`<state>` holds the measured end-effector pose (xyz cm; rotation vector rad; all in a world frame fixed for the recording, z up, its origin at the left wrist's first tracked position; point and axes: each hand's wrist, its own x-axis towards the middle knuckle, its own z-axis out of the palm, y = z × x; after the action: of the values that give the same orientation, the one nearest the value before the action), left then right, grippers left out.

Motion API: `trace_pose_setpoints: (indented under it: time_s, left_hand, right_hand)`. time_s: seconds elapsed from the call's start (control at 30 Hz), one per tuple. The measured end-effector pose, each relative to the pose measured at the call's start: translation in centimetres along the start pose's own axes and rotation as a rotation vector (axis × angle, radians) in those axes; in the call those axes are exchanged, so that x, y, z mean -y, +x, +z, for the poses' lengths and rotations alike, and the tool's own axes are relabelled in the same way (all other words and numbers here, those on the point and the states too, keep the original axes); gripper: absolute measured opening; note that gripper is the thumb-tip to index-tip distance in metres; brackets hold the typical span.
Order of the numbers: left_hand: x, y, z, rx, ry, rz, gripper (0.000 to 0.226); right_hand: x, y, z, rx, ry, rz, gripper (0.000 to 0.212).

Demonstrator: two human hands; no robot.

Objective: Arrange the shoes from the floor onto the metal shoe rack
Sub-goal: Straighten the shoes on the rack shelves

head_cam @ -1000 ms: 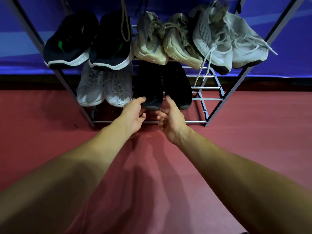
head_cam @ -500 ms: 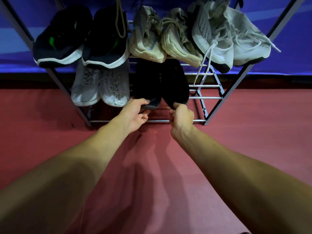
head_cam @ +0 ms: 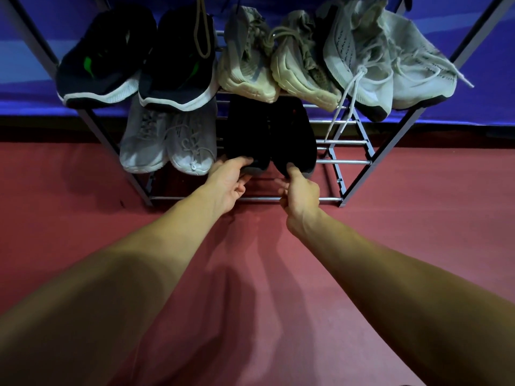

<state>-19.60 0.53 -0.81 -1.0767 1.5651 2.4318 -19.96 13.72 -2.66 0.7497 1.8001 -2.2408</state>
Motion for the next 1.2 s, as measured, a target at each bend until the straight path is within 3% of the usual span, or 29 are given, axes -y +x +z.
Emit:
trace_pose_setpoints:
  time_s: [0.17, 0.23, 0.33, 0.47, 0.57, 0.8, 1.2]
  left_hand:
    - [1.0, -1.0, -0.8, -0.030, 0.007, 0.077, 0.017]
    - [1.5, -1.3, -1.8, -0.084, -0.019, 0.086, 0.022]
    - [2.0, -1.5, -3.8, -0.222, -0.067, 0.103, 0.041]
    - [0.8, -1.0, -5.4, -0.333, -0.152, 0.210, 0.021]
    - [-0.1, -0.9, -5.7, -0.295, -0.166, 0.233, 0.007]
    - [-0.4, -0.4, -5.8, -0.232, -0.142, 0.188, 0.005]
    - [-1.4, -2.5, -6.6, -0.130, 0.104, 0.021, 0.015]
  right_hand:
    - [-0.3, -1.4, 1.0, 0.207, -0.097, 0.117, 0.041]
    - [-0.4, -1.8, 1.7, 0.253, -0.072, 0.155, 0.045]
    - [-0.3, -2.4, 2.9, 0.266, -0.030, 0.170, 0.030]
    - [0.3, -2.5, 4.6, 0.226, -0.068, 0.134, 0.018]
    - [0.1, -2.2, 5.0, 0.188, -0.088, 0.092, 0.015]
    - [-0.4, -1.8, 4.4, 0.188, 0.018, 0.030, 0.016]
    - [1.9, -5.0, 4.1, 0.289, -0.267, 0.070, 0.013]
